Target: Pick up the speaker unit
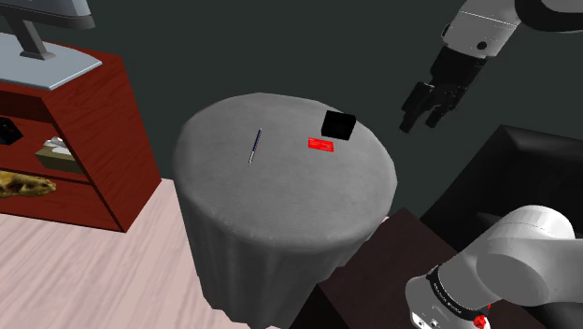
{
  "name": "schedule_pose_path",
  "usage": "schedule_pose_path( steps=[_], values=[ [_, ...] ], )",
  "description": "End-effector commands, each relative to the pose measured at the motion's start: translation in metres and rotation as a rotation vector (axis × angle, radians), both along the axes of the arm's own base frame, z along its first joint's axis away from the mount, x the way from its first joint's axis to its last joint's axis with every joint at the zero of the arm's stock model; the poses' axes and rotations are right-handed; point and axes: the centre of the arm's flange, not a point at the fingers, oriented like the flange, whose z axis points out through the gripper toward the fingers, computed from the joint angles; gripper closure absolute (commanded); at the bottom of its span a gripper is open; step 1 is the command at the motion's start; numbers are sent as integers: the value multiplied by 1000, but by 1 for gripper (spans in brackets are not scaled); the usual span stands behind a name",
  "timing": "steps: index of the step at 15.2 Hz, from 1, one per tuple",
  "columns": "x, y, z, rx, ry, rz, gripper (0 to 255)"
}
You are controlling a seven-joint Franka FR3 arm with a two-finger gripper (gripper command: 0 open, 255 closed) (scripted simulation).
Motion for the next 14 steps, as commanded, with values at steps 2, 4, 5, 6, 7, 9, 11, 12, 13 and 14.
schedule_pose_path(
  steps=[2,4,5,6,7,9,11,12,13,14],
  values=[
    [9,-7,-6,-2,-1,24,0],
    [29,-20,-18,-5,-2,71,0],
    [38,-26,-24,-6,-3,94,0],
    [48,-32,-30,-8,-3,118,0],
    [59,-37,-37,-9,-4,141,0],
    [79,-48,-49,-12,-5,188,0],
    [100,-57,-61,-16,-7,235,0],
    [111,-62,-67,-17,-7,259,0],
    [122,-66,-73,-19,-8,282,0],
    [133,-70,-78,-20,-9,306,0]
  ],
)
